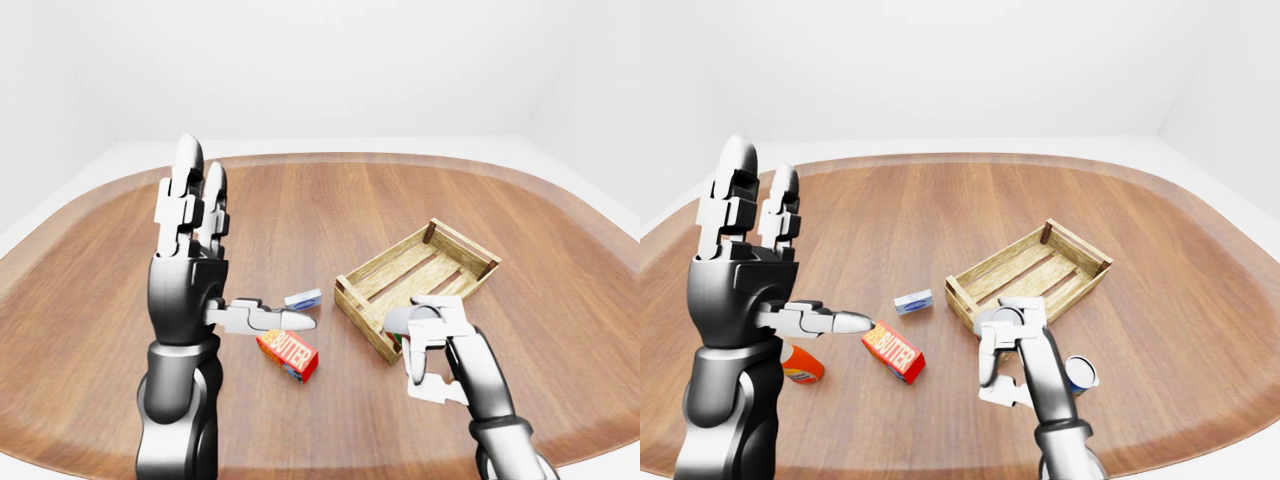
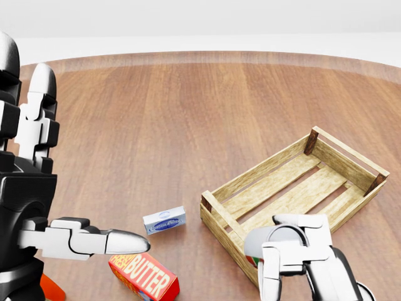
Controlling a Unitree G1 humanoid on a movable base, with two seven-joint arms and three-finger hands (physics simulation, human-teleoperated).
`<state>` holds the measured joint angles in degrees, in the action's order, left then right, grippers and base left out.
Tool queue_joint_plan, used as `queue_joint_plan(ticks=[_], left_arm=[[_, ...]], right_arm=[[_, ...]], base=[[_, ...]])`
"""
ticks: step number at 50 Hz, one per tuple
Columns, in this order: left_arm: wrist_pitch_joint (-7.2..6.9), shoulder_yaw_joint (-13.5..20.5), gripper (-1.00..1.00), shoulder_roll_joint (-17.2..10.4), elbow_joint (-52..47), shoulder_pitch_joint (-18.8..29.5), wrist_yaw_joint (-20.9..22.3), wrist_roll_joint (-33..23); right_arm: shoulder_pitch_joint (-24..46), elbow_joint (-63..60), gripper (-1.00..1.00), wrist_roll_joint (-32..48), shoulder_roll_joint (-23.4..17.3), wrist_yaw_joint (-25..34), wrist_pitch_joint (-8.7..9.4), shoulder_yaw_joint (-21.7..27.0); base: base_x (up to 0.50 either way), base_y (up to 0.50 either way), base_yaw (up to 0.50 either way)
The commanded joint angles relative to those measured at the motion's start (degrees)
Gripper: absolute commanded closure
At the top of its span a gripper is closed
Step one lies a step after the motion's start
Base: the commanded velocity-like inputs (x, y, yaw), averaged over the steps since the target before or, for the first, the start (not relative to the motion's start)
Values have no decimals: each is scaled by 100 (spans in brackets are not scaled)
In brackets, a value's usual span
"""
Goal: Pick up the tomato sauce, and put it in the wooden tray.
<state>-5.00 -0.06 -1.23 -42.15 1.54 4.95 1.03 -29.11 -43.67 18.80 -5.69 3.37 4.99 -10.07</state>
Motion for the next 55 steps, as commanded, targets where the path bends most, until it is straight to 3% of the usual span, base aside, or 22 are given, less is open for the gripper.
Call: queue_joint_plan(ticks=[1,9,15,22,29,34,46,51,55], left_arm=[[0,-16,-100,6,49,-19,-4,-3],[0,0,-100,4,45,5,-4,10],[0,16,-100,-1,51,16,-3,21],[0,5,-100,2,129,-2,3,10],[0,6,-100,0,74,-11,0,10],[0,7,-100,-1,89,-8,4,9],[0,33,-100,-3,182,20,8,15],[0,-15,-100,1,149,0,6,-6],[0,9,-100,2,156,9,14,9]], right_arm=[[91,-1235,100,637,-203,331,1,-198],[1037,-1435,100,1141,-236,1024,1,-27],[2481,-1178,100,1861,-511,2120,1,346],[3430,-135,100,2461,-658,3051,1,834],[4070,1006,100,2597,-701,3548,1,1303],[4426,1905,100,2400,-741,3490,1,1636],[5468,3714,100,1760,-1113,3240,1,1746],[6004,4656,100,1150,-995,2524,1,1921],[6212,5498,100,562,-871,1619,1,2023]], base=[[0,0,0],[0,0,0],[0,0,0],[0,0,0],[0,0,0],[0,0,0],[0,0,0],[0,0,0],[0,0,0]])
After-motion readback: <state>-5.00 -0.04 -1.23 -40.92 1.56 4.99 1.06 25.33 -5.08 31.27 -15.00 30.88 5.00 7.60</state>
